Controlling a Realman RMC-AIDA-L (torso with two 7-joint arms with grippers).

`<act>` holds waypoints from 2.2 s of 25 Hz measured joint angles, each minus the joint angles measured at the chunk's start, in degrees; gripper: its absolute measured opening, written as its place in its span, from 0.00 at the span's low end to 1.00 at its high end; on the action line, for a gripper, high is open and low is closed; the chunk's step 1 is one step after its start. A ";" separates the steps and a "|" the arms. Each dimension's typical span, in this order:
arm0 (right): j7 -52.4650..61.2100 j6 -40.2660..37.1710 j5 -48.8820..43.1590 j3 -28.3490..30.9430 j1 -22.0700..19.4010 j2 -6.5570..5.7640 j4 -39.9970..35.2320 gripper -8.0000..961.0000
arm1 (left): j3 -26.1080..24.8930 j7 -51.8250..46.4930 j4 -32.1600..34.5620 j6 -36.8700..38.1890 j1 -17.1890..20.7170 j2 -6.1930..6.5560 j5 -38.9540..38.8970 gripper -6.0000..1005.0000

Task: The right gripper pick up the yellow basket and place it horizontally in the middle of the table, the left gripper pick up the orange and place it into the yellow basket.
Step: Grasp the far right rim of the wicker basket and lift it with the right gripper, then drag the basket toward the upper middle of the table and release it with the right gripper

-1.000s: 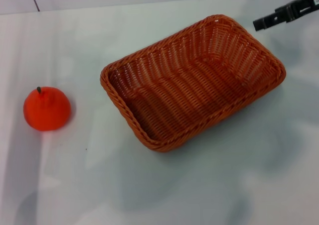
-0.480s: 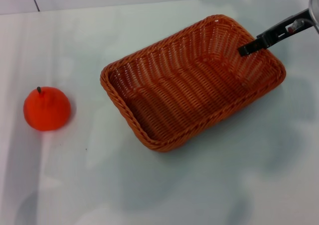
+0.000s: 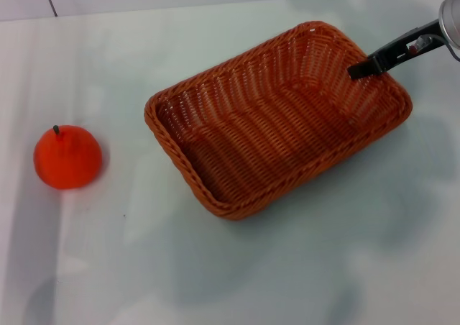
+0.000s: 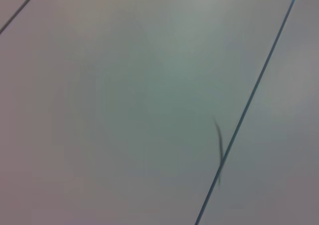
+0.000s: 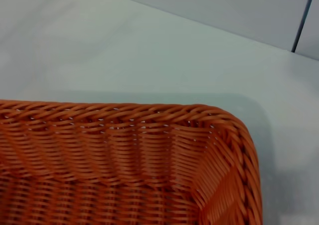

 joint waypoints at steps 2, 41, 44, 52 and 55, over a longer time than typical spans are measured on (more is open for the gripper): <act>0.09 0.15 0.02 0.07 -0.14 -0.04 0.04 0.39 | -0.04 0.00 -0.15 -0.18 0.04 -0.01 0.00 0.92; -9.50 -1.77 48.02 16.43 -10.62 -1.59 17.36 0.21 | -0.32 0.00 -0.48 -3.31 -2.04 0.16 -0.05 0.92; -10.21 -4.87 50.25 16.45 -10.77 0.08 18.84 0.21 | -0.32 0.00 -0.43 -3.43 -2.15 0.16 -0.01 0.92; -12.91 -10.93 53.69 16.32 -10.77 2.64 24.29 0.21 | -0.19 0.00 -0.49 -4.06 -2.27 0.16 0.01 0.92; -13.27 -11.74 53.57 15.90 -10.65 2.65 25.07 0.21 | -0.13 0.00 -0.52 -4.08 -2.05 0.16 0.01 0.92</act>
